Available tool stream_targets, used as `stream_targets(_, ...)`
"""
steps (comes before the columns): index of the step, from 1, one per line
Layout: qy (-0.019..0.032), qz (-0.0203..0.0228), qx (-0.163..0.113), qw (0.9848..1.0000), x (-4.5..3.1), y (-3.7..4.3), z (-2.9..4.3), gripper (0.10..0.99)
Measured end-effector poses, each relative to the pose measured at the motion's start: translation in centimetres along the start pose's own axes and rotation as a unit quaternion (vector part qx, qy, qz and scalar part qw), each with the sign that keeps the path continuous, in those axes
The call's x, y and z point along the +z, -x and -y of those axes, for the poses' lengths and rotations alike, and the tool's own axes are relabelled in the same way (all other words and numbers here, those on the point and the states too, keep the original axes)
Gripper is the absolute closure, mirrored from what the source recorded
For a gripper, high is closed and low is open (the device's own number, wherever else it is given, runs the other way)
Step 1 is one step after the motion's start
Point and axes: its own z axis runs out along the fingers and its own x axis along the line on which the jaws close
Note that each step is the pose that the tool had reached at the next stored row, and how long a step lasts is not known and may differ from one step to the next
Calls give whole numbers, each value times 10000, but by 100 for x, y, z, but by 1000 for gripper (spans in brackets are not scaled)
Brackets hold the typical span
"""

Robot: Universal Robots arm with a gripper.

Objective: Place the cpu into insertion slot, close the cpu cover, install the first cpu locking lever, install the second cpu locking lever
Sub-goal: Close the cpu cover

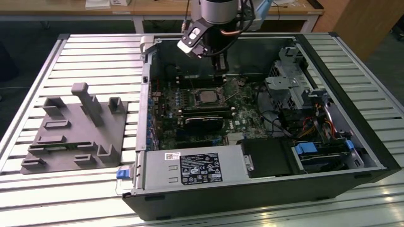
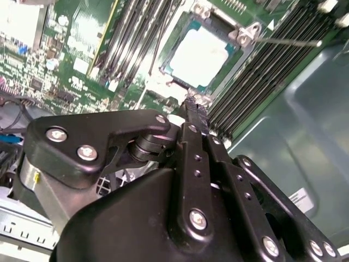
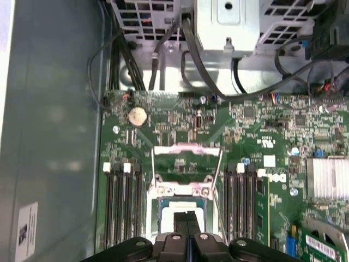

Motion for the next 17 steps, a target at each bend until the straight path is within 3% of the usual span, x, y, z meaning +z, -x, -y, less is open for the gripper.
stream_targets(17,-4,48,-5,10000,48,-117,-461,980)
